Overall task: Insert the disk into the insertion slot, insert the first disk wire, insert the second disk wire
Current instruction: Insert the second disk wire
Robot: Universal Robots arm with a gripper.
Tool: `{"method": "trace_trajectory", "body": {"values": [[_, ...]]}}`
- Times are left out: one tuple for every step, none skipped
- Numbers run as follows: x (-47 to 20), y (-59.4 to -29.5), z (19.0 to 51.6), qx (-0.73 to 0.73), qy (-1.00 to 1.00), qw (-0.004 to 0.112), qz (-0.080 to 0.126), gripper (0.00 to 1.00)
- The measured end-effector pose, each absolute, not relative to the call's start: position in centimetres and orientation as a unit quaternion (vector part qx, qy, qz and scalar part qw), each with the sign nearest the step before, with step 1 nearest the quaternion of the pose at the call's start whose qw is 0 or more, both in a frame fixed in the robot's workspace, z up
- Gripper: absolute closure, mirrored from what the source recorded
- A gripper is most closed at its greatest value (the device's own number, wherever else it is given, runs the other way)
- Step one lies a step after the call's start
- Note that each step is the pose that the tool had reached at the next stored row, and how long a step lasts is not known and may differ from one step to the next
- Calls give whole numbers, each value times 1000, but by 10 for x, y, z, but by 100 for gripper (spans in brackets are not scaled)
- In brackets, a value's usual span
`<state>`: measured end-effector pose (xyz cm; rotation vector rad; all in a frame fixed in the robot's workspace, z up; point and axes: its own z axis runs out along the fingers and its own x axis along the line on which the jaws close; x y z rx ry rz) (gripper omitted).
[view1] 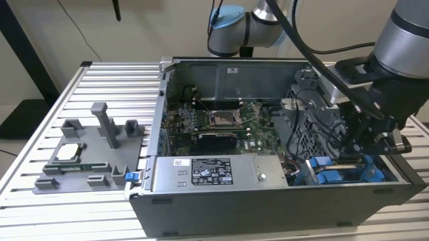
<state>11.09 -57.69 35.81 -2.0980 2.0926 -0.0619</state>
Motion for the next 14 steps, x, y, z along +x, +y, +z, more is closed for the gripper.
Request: {"method": "trace_trajectory", "body": {"values": [[111, -577, 359, -705, 703, 89, -21, 0], [111, -577, 360, -705, 703, 89, -21, 0], [111, -577, 360, -705, 703, 89, -21, 0], [111, -577, 361, -705, 703, 89, -21, 0], [111, -577, 361, -705, 703, 89, -21, 0], [111, -577, 361, -705, 703, 89, -21, 0], [111, -577, 362, -705, 703, 89, -21, 0], [111, -577, 362, -705, 703, 89, -21, 0], [111, -577, 362, -705, 703, 89, -21, 0], [111, -577, 362, -705, 703, 89, -21, 0], [111, -577, 363, -705, 703, 89, -21, 0], [111, -577, 363, -705, 703, 89, -21, 0], [111, -577, 363, -705, 703, 89, -21, 0], [111, -577, 363, -705, 703, 89, -21, 0]]}}
